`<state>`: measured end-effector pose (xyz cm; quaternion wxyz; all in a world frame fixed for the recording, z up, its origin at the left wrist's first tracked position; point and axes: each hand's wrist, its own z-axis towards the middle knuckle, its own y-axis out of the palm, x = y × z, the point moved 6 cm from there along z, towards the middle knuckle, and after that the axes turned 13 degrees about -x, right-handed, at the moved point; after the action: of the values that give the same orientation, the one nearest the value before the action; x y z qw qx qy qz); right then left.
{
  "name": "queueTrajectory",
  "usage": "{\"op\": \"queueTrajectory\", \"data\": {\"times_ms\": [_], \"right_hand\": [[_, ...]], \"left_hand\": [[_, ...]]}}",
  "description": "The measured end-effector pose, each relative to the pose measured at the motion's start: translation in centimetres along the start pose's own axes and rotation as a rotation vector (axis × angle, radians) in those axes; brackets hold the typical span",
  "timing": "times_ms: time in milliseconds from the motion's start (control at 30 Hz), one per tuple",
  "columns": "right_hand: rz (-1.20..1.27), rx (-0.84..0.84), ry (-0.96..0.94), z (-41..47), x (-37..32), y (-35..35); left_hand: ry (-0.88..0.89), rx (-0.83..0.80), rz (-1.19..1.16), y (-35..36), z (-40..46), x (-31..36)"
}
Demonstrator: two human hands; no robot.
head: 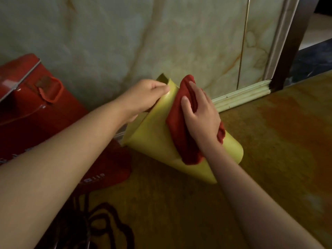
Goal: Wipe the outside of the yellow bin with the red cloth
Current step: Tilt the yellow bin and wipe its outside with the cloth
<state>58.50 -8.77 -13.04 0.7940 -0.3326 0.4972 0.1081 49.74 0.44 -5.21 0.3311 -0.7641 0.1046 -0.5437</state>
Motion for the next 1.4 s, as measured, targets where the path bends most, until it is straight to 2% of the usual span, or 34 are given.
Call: {"op": "queueTrajectory", "data": {"times_ms": [67,133,267,333,400,467,567,700,800,867,933,1000,1067,1200,1300,1333,1400], "right_hand": [[-0.029,-0.089,0.023,1.7,2.1,0.1],[-0.107,-0.145,0.037,1.8,4.8,0.4],[-0.120,-0.081,0.177,0.8,9.7,-0.6],[-0.043,-0.038,0.340,0.5,12.0,-2.2],[0.032,-0.073,0.491,0.1,13.6,-3.0],[0.068,-0.101,0.530,-0.8,13.7,-2.8],[0.117,-0.043,0.403,-2.9,10.4,-1.3],[0.132,-0.024,0.152,-4.1,2.0,2.1],[0.073,-0.108,-0.127,-2.3,-4.2,3.7],[-0.038,-0.207,-0.225,-0.5,-5.0,4.2],[-0.078,-0.272,-0.185,0.9,-3.2,4.3],[-0.056,-0.271,-0.151,1.2,-1.9,4.4],[-0.069,-0.230,-0.171,1.2,-2.3,4.9],[-0.118,-0.169,-0.206,1.9,-3.7,6.4],[-0.126,-0.151,-0.210,1.9,-0.9,6.0],[-0.127,-0.137,-0.163,1.6,1.4,5.4],[-0.084,-0.089,0.067,0.4,7.6,3.4]], "left_hand": [[-0.043,0.001,0.083,-0.2,-1.2,-2.0],[-0.104,0.112,0.199,-0.5,-3.6,-5.0],[-0.127,0.227,-0.069,-1.1,-4.9,-7.1],[-0.105,0.229,-0.051,-0.9,-4.1,-5.7],[-0.073,0.221,-0.001,-0.1,-3.6,-4.3],[-0.043,0.211,0.009,0.2,-3.2,-3.6],[-0.037,0.184,-0.056,-0.8,-3.2,-2.9],[-0.101,0.189,-0.128,-2.0,-3.2,-3.2],[-0.156,0.258,-0.244,-2.8,-3.6,-3.6],[-0.157,0.157,-0.218,-3.2,-5.0,-4.8],[-0.145,0.077,-0.072,-3.0,-7.2,-5.8],[-0.096,0.131,0.011,-3.0,-8.3,-6.4],[-0.056,0.166,-0.001,-3.2,-7.7,-6.4],[-0.011,0.068,-0.065,-3.5,-6.6,-5.8],[0.005,0.077,-0.070,-3.9,-6.3,-5.8],[0.001,0.104,-0.076,-4.1,-6.1,-5.8],[-0.011,0.128,-0.095,-4.2,-5.5,-5.7]]}}
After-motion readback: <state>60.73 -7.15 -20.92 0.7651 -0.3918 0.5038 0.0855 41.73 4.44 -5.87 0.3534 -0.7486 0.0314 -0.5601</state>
